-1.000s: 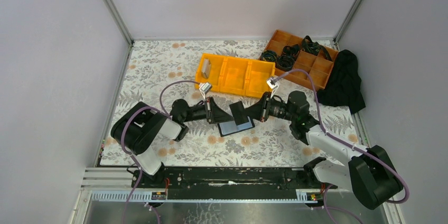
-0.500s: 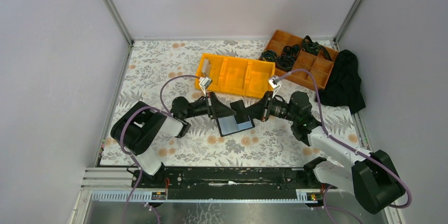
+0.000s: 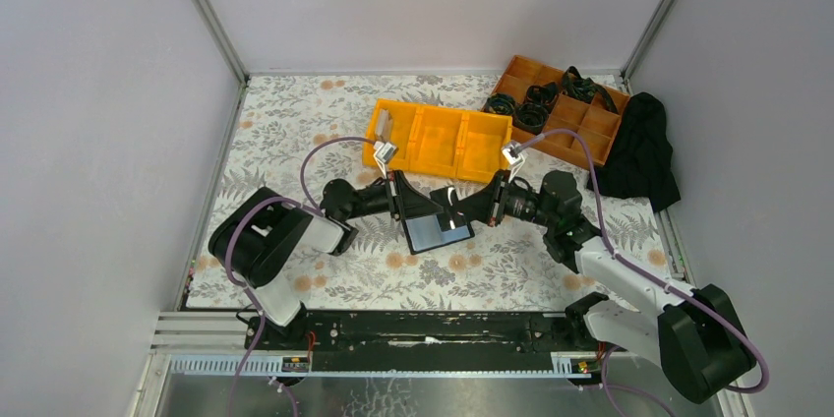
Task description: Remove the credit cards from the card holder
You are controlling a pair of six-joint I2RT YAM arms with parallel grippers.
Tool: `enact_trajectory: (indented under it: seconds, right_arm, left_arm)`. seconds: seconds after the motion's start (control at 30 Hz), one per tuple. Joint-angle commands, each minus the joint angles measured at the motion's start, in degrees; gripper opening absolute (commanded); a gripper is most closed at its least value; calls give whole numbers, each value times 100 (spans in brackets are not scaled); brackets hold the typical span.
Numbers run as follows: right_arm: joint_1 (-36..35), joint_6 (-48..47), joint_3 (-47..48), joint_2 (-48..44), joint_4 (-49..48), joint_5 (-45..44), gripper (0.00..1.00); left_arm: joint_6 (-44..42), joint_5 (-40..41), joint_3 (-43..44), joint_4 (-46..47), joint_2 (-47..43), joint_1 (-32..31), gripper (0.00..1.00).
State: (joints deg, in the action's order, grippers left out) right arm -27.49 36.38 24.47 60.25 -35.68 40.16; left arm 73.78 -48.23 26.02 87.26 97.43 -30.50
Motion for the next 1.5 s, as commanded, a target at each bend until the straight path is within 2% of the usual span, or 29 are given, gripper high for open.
enact_trajectory:
  seconds: [0.0, 0.03, 0.13, 0.23, 0.37, 0.4, 0.5, 0.6, 0.83, 1.0, 1.17, 1.47]
  right_arm:
    - [6, -23, 117, 36, -268, -35, 2]
    - [6, -21, 125, 49, -253, -81, 7]
    - [6, -175, 235, 50, 133, -362, 40]
    - [6, -535, 462, -50, 864, -901, 54]
    - [6, -1137, 857, -220, 2102, -2112, 56]
    - [6, -1288, 959, -216, 2352, -2347, 56]
    - [4, -1661, 1274, -80, 2948, -2735, 56]
    - [6, -1892, 1499, 83, 3262, -2734, 56]
    - [6, -1713, 1447, 559, 3013, -2273, 56]
    - [4, -1739, 1438, 681, 3031, -2414, 56]
    - [2, -1776, 1427, 637, 3043, -2408, 56]
    - [6, -1846, 1363, 743, 2968, -2395, 57]
  left_arm:
    - [-63, 0, 0, 368, -42, 0, 0]
    - [-51, -41, 49, 294, -38, 27, 0]
    - [-230, -134, 271, -434, -84, 137, 0]
    - [-954, -232, 821, -2225, -212, 261, 0]
    - [-2308, 274, 1772, -5205, -430, 411, 0]
    - [-2958, 463, 2114, -6045, -446, 413, 0]
    - [-4057, 1214, 3217, -7992, -381, 442, 0]
    - [-4694, 1643, 4271, -9299, -57, 579, 0]
    - [-5626, 2803, 6321, -11722, 603, 966, 0]
    - [-6029, 3340, 7393, -12778, 1263, 1121, 0]
    - [-6032, 3261, 7799, -12946, 1565, 1348, 0]
    - [-6105, 3658, 8928, -13594, 2227, 1450, 0]
